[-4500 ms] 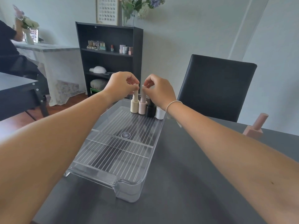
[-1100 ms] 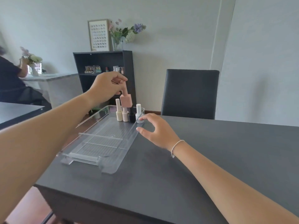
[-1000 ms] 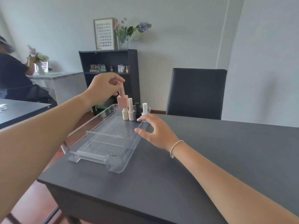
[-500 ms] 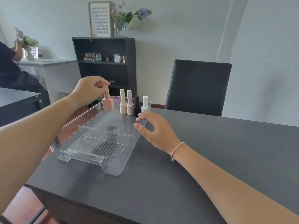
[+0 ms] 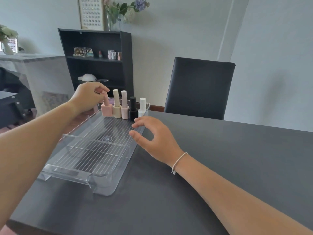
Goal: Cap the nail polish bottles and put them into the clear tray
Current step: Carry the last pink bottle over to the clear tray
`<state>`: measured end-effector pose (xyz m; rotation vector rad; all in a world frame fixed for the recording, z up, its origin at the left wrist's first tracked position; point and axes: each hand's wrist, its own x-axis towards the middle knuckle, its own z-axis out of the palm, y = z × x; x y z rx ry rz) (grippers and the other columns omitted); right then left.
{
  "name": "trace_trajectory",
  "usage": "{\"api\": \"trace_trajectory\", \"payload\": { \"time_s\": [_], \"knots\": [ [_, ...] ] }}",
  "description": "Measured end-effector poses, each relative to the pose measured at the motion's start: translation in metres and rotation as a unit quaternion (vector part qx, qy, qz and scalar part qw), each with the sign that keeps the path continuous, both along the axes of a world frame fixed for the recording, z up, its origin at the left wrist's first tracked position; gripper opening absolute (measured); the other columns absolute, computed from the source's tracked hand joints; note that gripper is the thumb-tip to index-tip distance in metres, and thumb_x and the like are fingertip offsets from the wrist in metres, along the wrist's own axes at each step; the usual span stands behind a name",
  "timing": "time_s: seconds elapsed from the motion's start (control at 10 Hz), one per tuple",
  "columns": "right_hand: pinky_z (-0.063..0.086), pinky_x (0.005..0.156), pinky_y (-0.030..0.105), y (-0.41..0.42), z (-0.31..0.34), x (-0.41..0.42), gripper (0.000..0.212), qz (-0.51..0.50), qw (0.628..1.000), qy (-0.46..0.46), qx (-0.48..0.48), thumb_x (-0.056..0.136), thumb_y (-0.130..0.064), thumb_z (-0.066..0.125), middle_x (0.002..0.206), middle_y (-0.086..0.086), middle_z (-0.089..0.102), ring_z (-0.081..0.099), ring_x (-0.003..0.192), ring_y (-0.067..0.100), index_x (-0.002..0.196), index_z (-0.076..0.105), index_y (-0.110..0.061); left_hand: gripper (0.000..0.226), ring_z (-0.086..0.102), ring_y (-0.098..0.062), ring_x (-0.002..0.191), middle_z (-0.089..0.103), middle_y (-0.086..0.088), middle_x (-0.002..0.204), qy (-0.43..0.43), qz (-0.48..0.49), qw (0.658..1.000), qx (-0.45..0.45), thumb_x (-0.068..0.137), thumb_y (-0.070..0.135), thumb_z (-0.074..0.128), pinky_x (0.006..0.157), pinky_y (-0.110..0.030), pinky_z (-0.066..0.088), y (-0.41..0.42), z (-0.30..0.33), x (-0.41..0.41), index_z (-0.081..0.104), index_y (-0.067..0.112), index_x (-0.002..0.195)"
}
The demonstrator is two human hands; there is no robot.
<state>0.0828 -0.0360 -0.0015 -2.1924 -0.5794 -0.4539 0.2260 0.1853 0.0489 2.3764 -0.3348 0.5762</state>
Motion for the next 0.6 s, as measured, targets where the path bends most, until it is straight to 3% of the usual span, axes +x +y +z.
{"api": "trace_trajectory", "payload": {
  "time_s": [0.1,0.2,0.3,0.4,0.6],
  "knots": [
    [0.02,0.088,0.001,0.0,0.0,0.001,0.03,0.0,1.0,0.001,0.0,0.086,-0.039,0.055,0.127,-0.002,0.058,0.045,0.12,0.007,0.107,0.063,-0.019,0.016,0.059,-0.02,0.075,0.062,0.005,0.083,0.006,-0.002,1.0,-0.002,0.087,0.011,0.055,0.057,-0.028,0.05,0.0,-0.004,0.006,0.064,0.02,0.096],
    [0.019,0.089,0.001,0.001,0.0,0.001,0.03,0.0,1.0,0.006,0.0,0.086,-0.039,0.055,0.128,-0.002,0.058,0.045,0.121,0.007,0.107,0.063,-0.019,0.015,0.057,-0.012,0.072,0.06,0.009,0.079,0.006,0.0,1.0,-0.004,0.087,0.01,0.055,0.056,-0.024,0.047,0.0,-0.005,0.009,0.064,0.021,0.094],
    [0.019,0.089,0.001,0.0,0.0,0.001,0.03,0.0,1.0,0.007,0.001,0.086,-0.039,0.055,0.128,-0.002,0.058,0.045,0.121,0.007,0.107,0.063,-0.018,0.016,0.06,-0.017,0.07,0.061,0.01,0.077,0.019,-0.002,1.0,-0.015,0.087,0.01,0.056,0.059,-0.033,0.052,0.0,-0.006,0.013,0.063,0.022,0.095],
    [0.019,0.089,0.001,0.0,-0.001,0.001,0.03,-0.001,1.0,0.008,0.0,0.086,-0.039,0.055,0.128,-0.002,0.058,0.045,0.121,0.007,0.107,0.063,-0.019,0.017,0.057,-0.01,0.072,0.06,0.01,0.078,0.014,-0.003,1.0,-0.014,0.087,0.011,0.056,0.053,-0.023,0.043,-0.001,-0.006,0.015,0.062,0.025,0.092],
    [0.019,0.089,0.001,0.0,-0.001,0.003,0.032,0.0,1.0,0.008,-0.001,0.085,-0.041,0.054,0.128,-0.002,0.058,0.045,0.121,0.008,0.107,0.063,-0.019,0.013,0.061,-0.018,0.074,0.063,0.001,0.084,0.019,-0.006,0.999,-0.025,0.089,0.014,0.055,0.061,-0.026,0.05,-0.004,-0.007,0.015,0.063,0.022,0.097]
  ]
}}
